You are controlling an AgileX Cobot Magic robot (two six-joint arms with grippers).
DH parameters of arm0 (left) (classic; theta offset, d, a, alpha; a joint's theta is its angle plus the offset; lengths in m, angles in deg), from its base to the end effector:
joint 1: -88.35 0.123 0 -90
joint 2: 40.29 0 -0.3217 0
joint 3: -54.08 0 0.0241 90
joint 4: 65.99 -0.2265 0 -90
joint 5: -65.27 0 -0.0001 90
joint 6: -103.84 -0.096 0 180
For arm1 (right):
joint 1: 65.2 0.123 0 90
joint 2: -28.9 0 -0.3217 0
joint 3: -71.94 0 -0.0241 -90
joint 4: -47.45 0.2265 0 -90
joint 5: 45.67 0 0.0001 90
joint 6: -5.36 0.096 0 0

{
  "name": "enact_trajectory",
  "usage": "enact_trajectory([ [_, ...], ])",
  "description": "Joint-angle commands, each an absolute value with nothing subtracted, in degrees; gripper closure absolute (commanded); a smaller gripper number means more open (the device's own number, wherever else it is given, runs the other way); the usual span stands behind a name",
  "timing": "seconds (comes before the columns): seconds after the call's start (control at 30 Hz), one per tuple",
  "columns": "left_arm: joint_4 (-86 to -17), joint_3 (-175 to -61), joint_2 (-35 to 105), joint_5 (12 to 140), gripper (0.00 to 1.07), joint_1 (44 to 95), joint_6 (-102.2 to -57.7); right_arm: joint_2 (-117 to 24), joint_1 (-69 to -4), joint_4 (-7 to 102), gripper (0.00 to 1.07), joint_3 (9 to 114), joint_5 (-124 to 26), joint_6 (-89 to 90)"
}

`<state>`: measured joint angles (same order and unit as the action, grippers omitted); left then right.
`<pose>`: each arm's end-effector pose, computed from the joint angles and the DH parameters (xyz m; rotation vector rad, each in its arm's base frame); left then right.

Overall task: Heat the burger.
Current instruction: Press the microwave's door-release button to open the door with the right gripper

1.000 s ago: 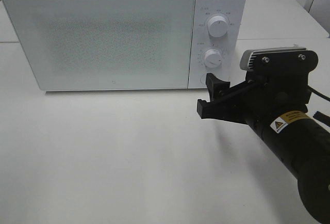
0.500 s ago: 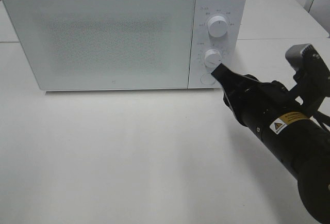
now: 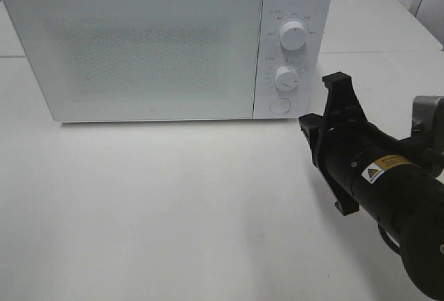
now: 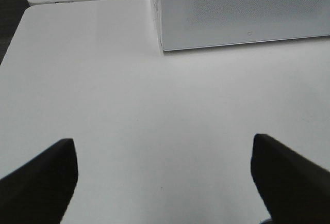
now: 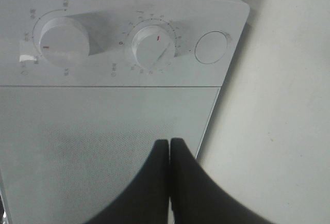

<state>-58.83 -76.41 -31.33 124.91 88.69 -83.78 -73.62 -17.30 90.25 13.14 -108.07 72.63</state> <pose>-0.0530 -0.0106 0.2673 0.1320 2.0513 -0.0640 0.2028 0.1382 0.2080 1.1252 1.5915 1.0884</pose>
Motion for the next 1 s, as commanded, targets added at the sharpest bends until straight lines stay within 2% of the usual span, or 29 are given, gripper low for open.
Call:
enact_trajectory([
  [0.03, -58.37, -76.29, -31.50, 124.68, 0.23, 88.92, -83.84, -73.62, -17.25, 92.49, 1.07, 13.77, -106.69, 73.49],
  [0.27, -58.37, -76.29, -31.50, 124.68, 0.23, 88.92, -83.84, -78.84, -17.25, 97.87, 1.07, 17.50, -106.46, 74.57],
  [0.6, -58.37, -76.29, -31.50, 124.68, 0.23, 88.92, -83.84, -87.09, -17.36, 98.10, 1.07, 24.66, -106.29, 78.64],
  [1.0, -58.37, -76.29, -31.50, 124.68, 0.23, 88.92, -83.84, -89.15, -24.87, 95.64, 1.07, 32.16, -99.76, 75.09],
])
